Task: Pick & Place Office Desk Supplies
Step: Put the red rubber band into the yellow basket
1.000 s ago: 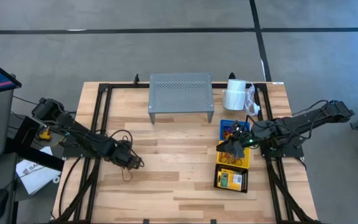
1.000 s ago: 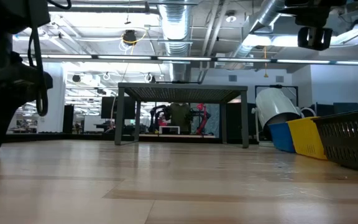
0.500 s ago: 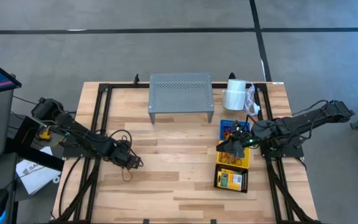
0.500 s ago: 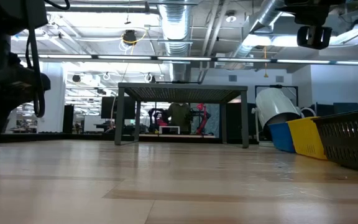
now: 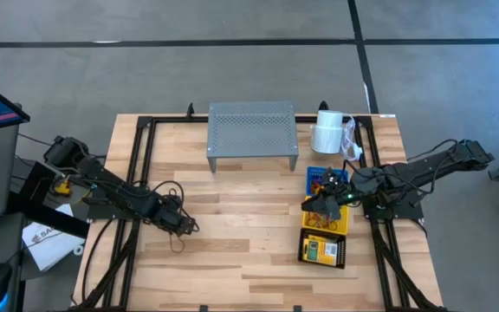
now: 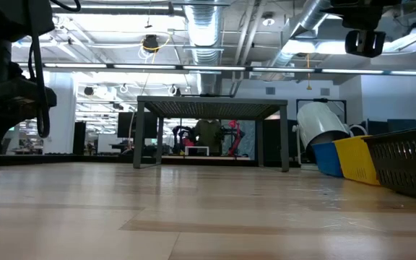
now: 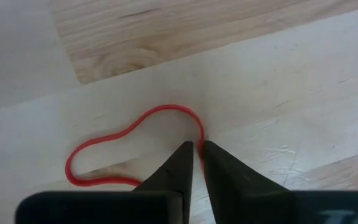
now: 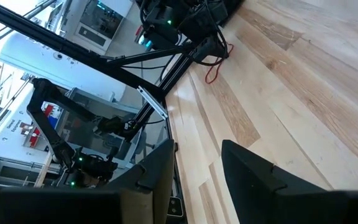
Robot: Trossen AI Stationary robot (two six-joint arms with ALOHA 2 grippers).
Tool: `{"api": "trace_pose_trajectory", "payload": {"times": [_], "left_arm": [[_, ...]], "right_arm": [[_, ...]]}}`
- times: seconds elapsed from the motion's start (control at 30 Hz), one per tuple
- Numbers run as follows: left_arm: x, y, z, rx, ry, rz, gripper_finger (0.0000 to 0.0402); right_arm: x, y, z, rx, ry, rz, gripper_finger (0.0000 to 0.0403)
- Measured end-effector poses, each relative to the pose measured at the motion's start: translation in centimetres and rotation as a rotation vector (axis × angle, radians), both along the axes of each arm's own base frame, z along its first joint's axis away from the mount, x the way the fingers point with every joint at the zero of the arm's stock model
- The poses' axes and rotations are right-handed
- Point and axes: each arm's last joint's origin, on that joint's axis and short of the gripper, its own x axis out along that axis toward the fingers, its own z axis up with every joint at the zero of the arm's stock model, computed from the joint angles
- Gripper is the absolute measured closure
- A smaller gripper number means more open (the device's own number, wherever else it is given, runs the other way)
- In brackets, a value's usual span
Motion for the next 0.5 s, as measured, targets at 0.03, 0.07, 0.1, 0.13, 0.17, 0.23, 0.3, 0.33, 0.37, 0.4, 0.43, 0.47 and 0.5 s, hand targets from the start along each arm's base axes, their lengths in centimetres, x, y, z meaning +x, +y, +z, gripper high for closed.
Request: {"api": "trace_pose_trajectory", "payload": {"times": [0.03, 0.07, 0.1, 0.13, 0.17, 0.23, 0.3, 0.33, 0.37, 0.4, 0.43, 0.47, 0.5], "left_arm": [[0.00, 0.00, 0.00, 0.000, 0.000, -0.003, 0.0372], [0.00, 0.00, 0.00, 0.000, 0.000, -0.007, 0.0376], [0.00, 0.00, 0.00, -0.001, 0.001, -0.015, 0.0380], [-0.02, -0.03, 0.00, -0.006, 0.005, -0.027, 0.0383], [-0.04, -0.03, -0.01, -0.009, 0.008, -0.038, 0.0387], [-0.06, -0.05, -0.01, -0.015, 0.012, -0.053, 0.0395], [-0.08, -0.04, -0.01, -0.015, 0.016, -0.054, 0.0399], [-0.09, -0.04, -0.02, -0.015, 0.017, -0.055, 0.0400], [-0.09, -0.04, -0.01, -0.015, 0.017, -0.057, 0.0400], [-0.08, -0.04, -0.01, -0.015, 0.016, -0.063, 0.0400], [-0.04, -0.07, 0.04, -0.014, 0.014, -0.076, 0.0400], [0.02, -0.10, 0.09, -0.012, 0.013, -0.094, 0.0401], [0.12, -0.15, 0.19, -0.010, 0.010, -0.113, 0.0401]], "right_arm": [[0.00, 0.00, 0.00, 0.000, 0.000, 0.000, 0.0270], [0.00, 0.00, 0.00, 0.000, 0.000, 0.000, 0.0270], [0.00, 0.00, 0.00, 0.000, 0.000, 0.000, 0.0271], [0.00, 0.00, 0.00, 0.000, 0.000, 0.000, 0.0271], [0.00, 0.00, 0.00, 0.000, 0.000, 0.000, 0.0271], [0.00, 0.00, 0.00, 0.000, 0.000, 0.000, 0.0270], [0.00, 0.00, 0.00, 0.000, 0.000, 0.000, 0.0270], [0.00, 0.00, 0.00, 0.000, 0.000, 0.000, 0.0270], [0.00, 0.00, 0.00, 0.000, 0.000, 0.000, 0.0271], [0.00, 0.00, 0.00, 0.000, 0.000, 0.000, 0.0271], [0.00, 0.00, 0.00, 0.000, 0.000, 0.000, 0.0271], [0.00, 0.00, 0.00, 0.000, 0.000, 0.001, 0.0271], [0.00, 0.01, 0.00, 0.001, 0.000, 0.003, 0.0271]]}}
